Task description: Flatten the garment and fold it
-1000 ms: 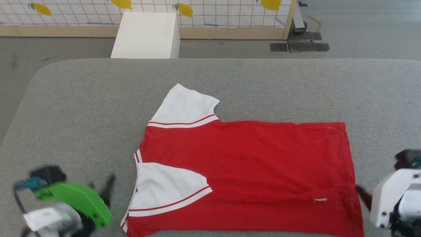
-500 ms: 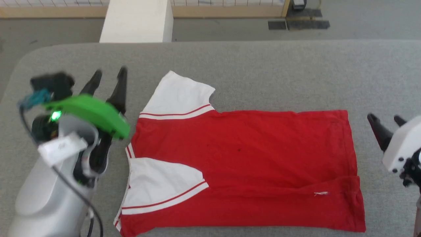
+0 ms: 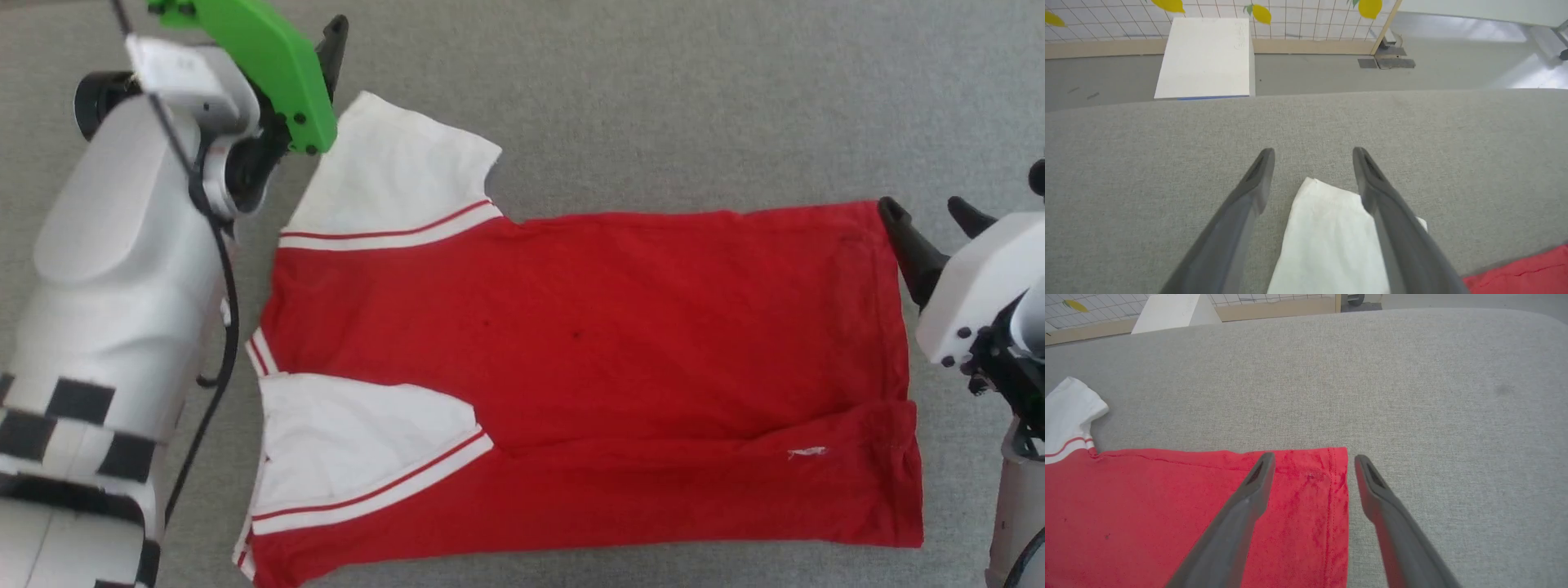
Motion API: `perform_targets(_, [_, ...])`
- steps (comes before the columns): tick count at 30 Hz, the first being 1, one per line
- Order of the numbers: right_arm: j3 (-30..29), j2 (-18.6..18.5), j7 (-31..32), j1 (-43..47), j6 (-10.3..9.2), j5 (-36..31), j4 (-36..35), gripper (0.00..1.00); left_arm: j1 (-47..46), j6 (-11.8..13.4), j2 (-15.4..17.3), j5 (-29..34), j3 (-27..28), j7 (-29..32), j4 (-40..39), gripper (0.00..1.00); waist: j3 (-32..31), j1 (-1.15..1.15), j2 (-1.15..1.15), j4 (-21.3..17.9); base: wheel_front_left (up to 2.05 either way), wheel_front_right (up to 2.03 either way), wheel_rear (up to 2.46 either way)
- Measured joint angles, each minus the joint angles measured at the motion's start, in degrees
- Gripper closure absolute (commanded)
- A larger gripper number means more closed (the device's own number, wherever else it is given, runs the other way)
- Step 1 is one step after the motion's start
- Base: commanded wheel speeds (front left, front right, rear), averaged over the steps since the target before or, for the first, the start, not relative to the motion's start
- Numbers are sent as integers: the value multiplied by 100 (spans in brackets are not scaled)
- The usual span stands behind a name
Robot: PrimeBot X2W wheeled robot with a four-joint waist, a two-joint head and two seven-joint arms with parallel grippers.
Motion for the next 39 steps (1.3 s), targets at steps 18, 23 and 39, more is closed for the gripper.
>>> perform_targets(18, [53,120,-5,61,0,-81,-209,0,-665,164,151,101,-661,2279,944,63,775,-1,0,-407,0,0,0])
perform_targets(23, [58,135,43,63,0,-82,-277,0,-649,147,153,-99,-499,2310,875,100,808,-1,0,-352,0,0,0])
perform_targets(39, [448,-736,1566,-983,0,-570,283,0,-466,-45,59,-706,-149,2320,198,100,766,0,0,29,0,0,0])
